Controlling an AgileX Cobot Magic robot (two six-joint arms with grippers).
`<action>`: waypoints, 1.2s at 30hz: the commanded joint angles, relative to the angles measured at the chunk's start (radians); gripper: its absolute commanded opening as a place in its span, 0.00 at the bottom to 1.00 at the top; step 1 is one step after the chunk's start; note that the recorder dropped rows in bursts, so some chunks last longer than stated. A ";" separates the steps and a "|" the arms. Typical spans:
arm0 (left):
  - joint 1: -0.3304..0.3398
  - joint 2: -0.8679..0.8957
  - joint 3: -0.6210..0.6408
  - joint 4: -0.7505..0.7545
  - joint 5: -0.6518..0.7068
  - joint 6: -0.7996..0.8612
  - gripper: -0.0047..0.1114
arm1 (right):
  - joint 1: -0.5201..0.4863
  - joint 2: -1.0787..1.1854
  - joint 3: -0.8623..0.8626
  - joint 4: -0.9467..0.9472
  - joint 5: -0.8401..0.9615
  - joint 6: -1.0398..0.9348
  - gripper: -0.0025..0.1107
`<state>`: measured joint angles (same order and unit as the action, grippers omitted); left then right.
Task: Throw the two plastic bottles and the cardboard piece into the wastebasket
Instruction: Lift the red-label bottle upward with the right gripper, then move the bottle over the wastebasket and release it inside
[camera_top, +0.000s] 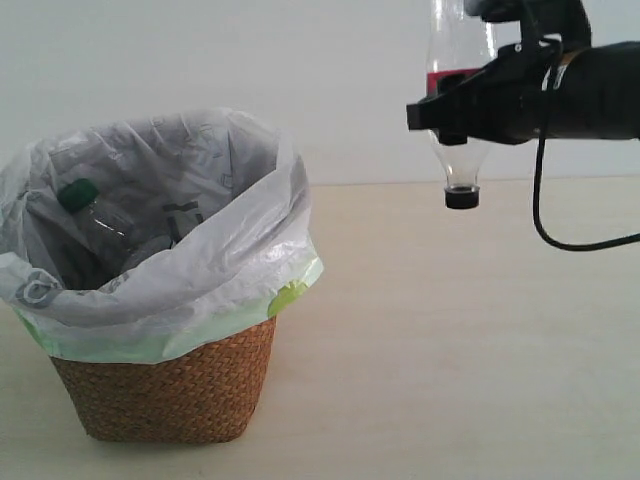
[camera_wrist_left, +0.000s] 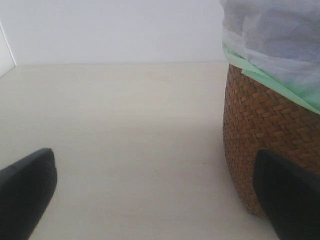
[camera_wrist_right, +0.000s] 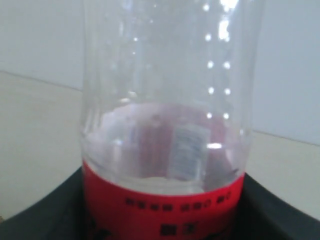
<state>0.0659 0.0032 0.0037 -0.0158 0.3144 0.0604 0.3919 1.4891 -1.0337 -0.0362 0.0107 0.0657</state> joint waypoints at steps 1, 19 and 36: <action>-0.006 -0.003 -0.004 -0.002 -0.008 -0.009 0.97 | 0.108 -0.075 -0.065 0.008 -0.044 0.099 0.02; -0.006 -0.003 -0.004 -0.002 -0.008 -0.009 0.97 | -0.092 -0.125 -0.292 -0.076 0.503 0.116 0.02; -0.006 -0.003 -0.004 -0.002 -0.008 -0.009 0.97 | 0.302 -0.060 -0.346 0.634 0.238 -0.513 0.04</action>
<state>0.0659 0.0032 0.0037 -0.0158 0.3144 0.0604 0.5692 1.4214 -1.3329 0.4232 0.3753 -0.2725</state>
